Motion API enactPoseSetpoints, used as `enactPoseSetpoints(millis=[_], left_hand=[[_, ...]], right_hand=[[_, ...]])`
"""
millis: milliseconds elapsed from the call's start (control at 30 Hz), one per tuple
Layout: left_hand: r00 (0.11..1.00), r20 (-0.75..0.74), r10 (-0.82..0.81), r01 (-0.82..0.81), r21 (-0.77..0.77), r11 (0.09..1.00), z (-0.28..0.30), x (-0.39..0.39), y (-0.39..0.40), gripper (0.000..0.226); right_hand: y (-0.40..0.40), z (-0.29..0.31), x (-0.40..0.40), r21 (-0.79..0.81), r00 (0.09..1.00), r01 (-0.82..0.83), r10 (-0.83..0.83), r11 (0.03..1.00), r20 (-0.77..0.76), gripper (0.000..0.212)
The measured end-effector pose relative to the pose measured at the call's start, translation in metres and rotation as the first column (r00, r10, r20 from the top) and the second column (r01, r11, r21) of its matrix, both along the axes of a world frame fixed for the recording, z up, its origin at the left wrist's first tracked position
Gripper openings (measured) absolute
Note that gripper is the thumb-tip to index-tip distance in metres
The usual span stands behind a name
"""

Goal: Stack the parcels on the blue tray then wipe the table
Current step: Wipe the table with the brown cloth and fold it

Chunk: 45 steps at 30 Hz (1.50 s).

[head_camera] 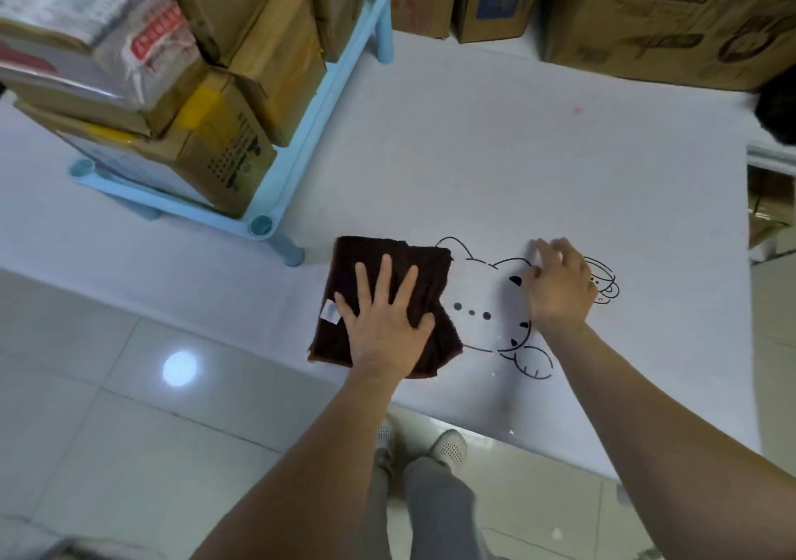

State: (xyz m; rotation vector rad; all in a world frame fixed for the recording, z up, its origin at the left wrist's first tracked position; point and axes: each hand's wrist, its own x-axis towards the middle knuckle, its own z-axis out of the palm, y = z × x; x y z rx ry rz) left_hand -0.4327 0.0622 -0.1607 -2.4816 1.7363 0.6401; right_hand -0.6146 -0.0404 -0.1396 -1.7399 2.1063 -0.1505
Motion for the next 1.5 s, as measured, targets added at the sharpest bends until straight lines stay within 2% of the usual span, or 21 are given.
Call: enactPoseSetpoints(millis=[100,233,300,367,433,500,600,667,700,767,833,933,1000,1067,1133,1167,1267,1333,1367,1433,1500], left_hand=[[0.963,0.020,0.267,-0.266,-0.051,0.963,-0.007,0.030,0.031,0.064],[0.918,0.056,0.393,-0.387,-0.100,0.917,-0.011,-0.007,0.037,0.066],[0.964,0.043,0.263,-0.258,-0.100,0.961,-0.009,-0.055,0.036,0.066],[0.999,-0.004,-0.038,0.037,-0.070,0.997,-0.007,-0.103,0.044,0.065],[0.960,-0.015,-0.280,0.279,-0.055,0.959,-0.008,-0.116,0.046,0.061],[0.944,0.044,-0.328,0.331,-0.112,0.937,-0.015,-0.096,0.029,0.058],[0.995,0.096,-0.012,0.020,-0.078,0.997,-0.019,-0.039,-0.009,0.055],[0.963,0.045,0.264,-0.263,-0.041,0.964,-0.015,-0.024,-0.026,0.057],[0.946,0.021,0.323,-0.321,-0.056,0.945,-0.014,-0.033,-0.027,0.058],[0.959,0.010,0.282,-0.281,-0.075,0.957,-0.012,-0.073,-0.012,0.057],[0.997,0.008,0.081,-0.080,-0.060,0.995,-0.011,-0.114,0.014,0.058],[0.996,0.051,-0.079,0.083,-0.080,0.993,-0.012,-0.093,0.016,0.059],[0.996,0.074,0.051,-0.044,-0.091,0.995,-0.015,-0.046,-0.020,0.055],[0.952,0.027,0.304,-0.302,-0.071,0.951,-0.014,-0.012,-0.060,0.058],[0.895,0.000,0.447,-0.445,-0.089,0.891,-0.015,-0.029,-0.080,0.059],[0.897,0.008,0.441,-0.438,-0.113,0.892,-0.013,-0.051,-0.080,0.059],[0.992,0.043,0.117,-0.112,-0.100,0.989,-0.013,-0.103,-0.056,0.059],[0.995,0.085,-0.052,0.054,-0.029,0.998,-0.016,-0.075,-0.062,0.060],[0.995,0.096,-0.006,0.011,-0.043,0.999,-0.016,-0.045,-0.078,0.059],[0.966,0.081,0.247,-0.241,-0.074,0.968,-0.013,0.009,-0.114,0.059],[0.866,0.020,0.500,-0.497,-0.071,0.865,-0.013,0.033,-0.150,0.059]], right_hand=[[0.000,-0.004,0.005,0.066,1.000,-0.003,0.004,0.998,-0.020,0.029],[0.000,-0.002,0.006,0.103,0.999,-0.012,0.017,0.995,-0.049,0.033],[-0.005,0.002,0.002,0.106,0.999,-0.023,0.026,0.994,-0.035,0.040],[-0.007,0.005,-0.001,0.109,0.998,-0.050,0.054,0.993,-0.040,0.045],[-0.007,0.007,-0.003,0.109,0.996,-0.077,0.082,0.991,-0.043,0.047],[-0.007,0.009,-0.010,0.099,0.990,-0.121,0.127,0.988,-0.057,0.049],[-0.004,0.009,-0.015,0.091,0.976,-0.197,0.204,0.976,-0.071,0.050],[-0.001,0.007,-0.019,0.096,0.969,-0.228,0.236,0.969,-0.080,0.049],[0.000,0.005,-0.022,0.098,0.965,-0.240,0.249,0.966,-0.085,0.048],[0.002,0.003,-0.028,0.086,0.963,-0.248,0.255,0.965,-0.083,0.049],[0.001,0.001,-0.036,0.061,0.964,-0.251,0.255,0.966,-0.073,0.049],[-0.005,-0.001,-0.037,0.016,0.968,-0.248,0.248,0.969,-0.037,0.043],[-0.016,-0.002,-0.033,-0.036,0.972,-0.234,0.234,0.972,0.003,0.040],[-0.025,-0.003,-0.029,-0.074,0.973,-0.224,0.227,0.972,0.035,0.040],[-0.033,-0.005,-0.026,-0.105,0.970,-0.237,0.242,0.966,0.039,0.043],[-0.037,-0.005,-0.024,-0.113,0.967,-0.246,0.251,0.963,0.034,0.045],[-0.051,-0.008,-0.014,-0.139,0.960,-0.273,0.280,0.952,0.033,0.046],[-0.059,-0.009,-0.006,-0.158,0.958,-0.272,0.283,0.949,0.047,0.044],[-0.067,-0.009,-0.001,-0.166,0.958,-0.266,0.279,0.950,0.060,0.043],[-0.080,-0.007,0.010,-0.156,0.962,-0.247,0.261,0.956,0.081,0.043],[-0.094,-0.006,0.018,-0.169,0.969,-0.207,0.225,0.964,0.097,0.044]])
